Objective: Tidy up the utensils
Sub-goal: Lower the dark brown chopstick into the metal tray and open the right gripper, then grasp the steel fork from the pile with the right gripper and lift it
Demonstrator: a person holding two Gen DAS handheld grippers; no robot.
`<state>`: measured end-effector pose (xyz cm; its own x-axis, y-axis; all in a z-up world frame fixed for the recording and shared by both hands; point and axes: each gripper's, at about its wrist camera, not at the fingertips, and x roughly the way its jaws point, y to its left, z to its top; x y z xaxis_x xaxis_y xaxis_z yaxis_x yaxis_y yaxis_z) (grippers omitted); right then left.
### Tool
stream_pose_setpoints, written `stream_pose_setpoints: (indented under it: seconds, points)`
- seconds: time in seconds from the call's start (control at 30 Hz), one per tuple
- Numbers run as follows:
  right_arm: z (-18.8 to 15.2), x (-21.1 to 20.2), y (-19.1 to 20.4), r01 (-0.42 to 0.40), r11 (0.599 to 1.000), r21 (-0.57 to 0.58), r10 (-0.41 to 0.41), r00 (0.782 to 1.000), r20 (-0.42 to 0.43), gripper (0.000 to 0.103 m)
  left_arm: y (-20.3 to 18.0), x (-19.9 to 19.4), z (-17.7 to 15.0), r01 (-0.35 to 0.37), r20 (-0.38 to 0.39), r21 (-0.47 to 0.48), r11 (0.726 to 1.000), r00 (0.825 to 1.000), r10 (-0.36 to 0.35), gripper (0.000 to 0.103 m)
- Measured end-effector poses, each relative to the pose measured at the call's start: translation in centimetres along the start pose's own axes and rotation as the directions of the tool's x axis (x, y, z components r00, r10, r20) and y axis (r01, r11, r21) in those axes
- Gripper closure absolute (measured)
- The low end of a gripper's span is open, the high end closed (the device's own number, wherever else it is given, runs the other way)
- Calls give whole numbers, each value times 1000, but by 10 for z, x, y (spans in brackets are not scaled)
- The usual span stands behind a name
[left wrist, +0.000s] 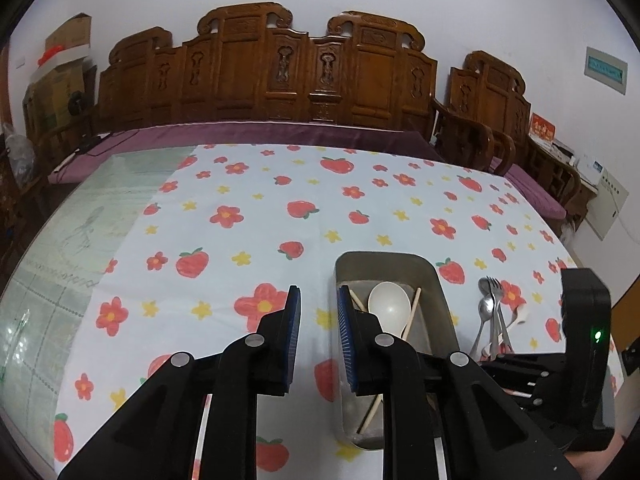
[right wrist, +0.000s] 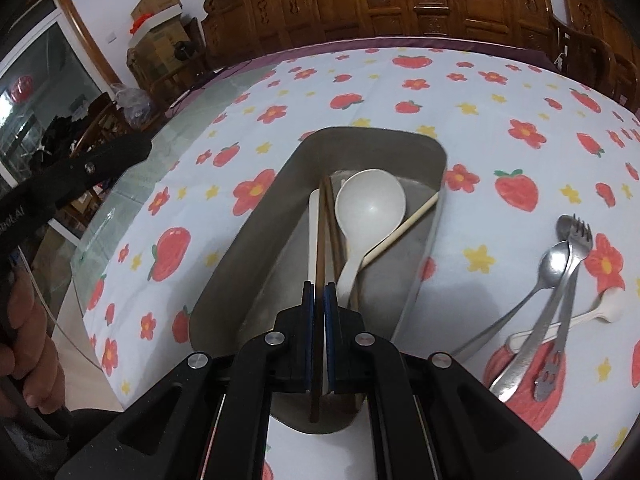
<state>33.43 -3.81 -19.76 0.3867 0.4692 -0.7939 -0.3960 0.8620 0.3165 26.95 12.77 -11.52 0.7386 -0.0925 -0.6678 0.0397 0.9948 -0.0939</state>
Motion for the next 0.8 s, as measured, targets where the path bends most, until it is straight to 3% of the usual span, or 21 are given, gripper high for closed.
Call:
stream_pose_setpoints:
  seconds: [0.2,0.37,0.5,0.63,0.8]
  points:
    - [-2,-2,5,-39,999,-27,39,999,14,95,0,-1,0,0,-1,9,1000,1000,0,86]
    - [-1,-23,1,-21,997,-79,26,997,67,95,-8,0,0,9,-5,18,1000,1000,-9,84]
    - [-4,-56,-19,41,994,-104,-27,991,132,93,-24,2,-3,27,-12,40,999,1000,-26,69]
    - [-9,-86,-52,115,990,-82,-98,979,181,82,-45,4,-9,65,-22,65,996,998,-63,55]
    - [-17,-113,-96,209,977,-36,-197,959,204,82,-74,5,-16,104,-32,112,988,994,-101,50]
